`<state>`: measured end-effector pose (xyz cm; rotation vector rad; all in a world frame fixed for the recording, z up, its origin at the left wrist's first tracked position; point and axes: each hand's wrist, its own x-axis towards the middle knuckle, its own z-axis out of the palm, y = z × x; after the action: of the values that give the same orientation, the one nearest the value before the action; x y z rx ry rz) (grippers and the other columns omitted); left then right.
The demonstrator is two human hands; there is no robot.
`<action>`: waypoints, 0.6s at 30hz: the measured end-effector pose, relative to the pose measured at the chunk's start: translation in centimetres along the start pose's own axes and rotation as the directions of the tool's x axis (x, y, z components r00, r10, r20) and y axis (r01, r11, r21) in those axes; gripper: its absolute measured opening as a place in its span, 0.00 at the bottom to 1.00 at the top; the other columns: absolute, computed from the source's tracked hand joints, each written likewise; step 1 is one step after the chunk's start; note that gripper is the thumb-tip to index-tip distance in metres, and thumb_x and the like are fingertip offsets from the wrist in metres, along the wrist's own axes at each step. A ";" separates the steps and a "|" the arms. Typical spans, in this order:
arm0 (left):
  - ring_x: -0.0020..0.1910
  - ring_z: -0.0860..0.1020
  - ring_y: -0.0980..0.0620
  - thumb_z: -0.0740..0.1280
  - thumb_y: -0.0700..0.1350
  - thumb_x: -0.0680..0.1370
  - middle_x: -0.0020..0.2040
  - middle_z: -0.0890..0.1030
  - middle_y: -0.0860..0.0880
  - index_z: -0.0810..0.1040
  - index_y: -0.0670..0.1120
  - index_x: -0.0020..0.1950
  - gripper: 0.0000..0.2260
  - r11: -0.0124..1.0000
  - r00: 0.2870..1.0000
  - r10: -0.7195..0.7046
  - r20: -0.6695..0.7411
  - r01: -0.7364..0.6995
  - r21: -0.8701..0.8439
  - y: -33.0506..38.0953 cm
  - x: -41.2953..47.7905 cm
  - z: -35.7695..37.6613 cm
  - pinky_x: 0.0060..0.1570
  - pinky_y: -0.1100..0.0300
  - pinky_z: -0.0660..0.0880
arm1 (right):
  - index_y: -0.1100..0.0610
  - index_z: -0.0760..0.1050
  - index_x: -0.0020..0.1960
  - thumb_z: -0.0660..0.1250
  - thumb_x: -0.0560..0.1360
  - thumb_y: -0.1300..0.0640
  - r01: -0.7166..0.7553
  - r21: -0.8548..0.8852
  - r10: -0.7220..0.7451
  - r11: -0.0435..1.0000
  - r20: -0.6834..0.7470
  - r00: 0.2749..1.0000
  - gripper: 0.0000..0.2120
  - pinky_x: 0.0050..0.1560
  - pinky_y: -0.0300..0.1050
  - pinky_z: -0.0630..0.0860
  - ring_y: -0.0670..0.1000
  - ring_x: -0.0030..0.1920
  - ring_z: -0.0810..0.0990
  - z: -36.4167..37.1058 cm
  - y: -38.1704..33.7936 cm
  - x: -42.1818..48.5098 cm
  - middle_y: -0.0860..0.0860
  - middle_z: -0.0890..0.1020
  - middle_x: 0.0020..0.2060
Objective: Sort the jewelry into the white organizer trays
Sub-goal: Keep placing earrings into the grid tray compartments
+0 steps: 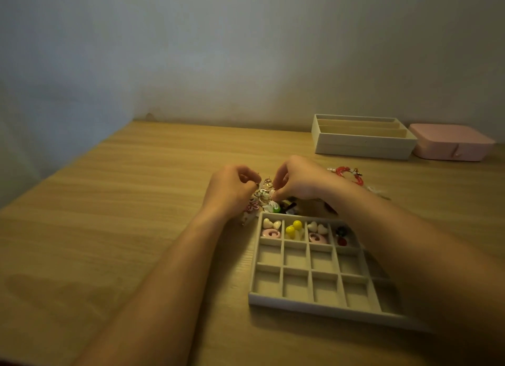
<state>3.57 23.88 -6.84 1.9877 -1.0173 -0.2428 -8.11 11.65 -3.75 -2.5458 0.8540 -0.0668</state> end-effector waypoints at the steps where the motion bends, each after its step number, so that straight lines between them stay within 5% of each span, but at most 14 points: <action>1: 0.36 0.76 0.62 0.68 0.39 0.76 0.38 0.80 0.56 0.83 0.55 0.43 0.10 1.000 1.000 -0.003 -0.007 0.003 -0.019 0.1 -0.1 -0.2 0.29 0.72 0.69 | 0.54 0.84 0.53 0.78 0.72 0.53 0.010 -0.002 -0.010 1.000 0.013 1.000 0.11 0.53 0.47 0.80 0.50 0.52 0.81 -0.1 0.0 0.0 0.48 0.84 0.49; 11: 0.39 0.78 0.61 0.68 0.39 0.76 0.40 0.81 0.55 0.84 0.51 0.47 0.08 0.993 0.996 0.024 -0.081 -0.033 -0.116 1.0 -0.7 -0.8 0.30 0.73 0.71 | 0.51 0.77 0.50 0.76 0.74 0.56 0.043 0.016 -0.045 0.999 0.124 0.991 0.09 0.52 0.47 0.78 0.50 0.48 0.78 -0.5 0.7 -0.7 0.49 0.80 0.46; 18: 0.45 0.81 0.58 0.68 0.41 0.79 0.48 0.83 0.52 0.83 0.50 0.55 0.07 0.976 0.998 0.054 0.013 -0.050 -0.210 2.2 -1.4 -1.5 0.39 0.66 0.74 | 0.49 0.78 0.51 0.75 0.75 0.58 0.091 0.321 -0.085 0.943 -0.035 0.996 0.09 0.49 0.41 0.78 0.47 0.48 0.83 -2.1 1.6 -2.6 0.48 0.84 0.46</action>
<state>2.18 25.20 -4.44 1.7691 -1.0116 -0.3268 -11.47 11.19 -2.29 -2.2756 0.6733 -0.2416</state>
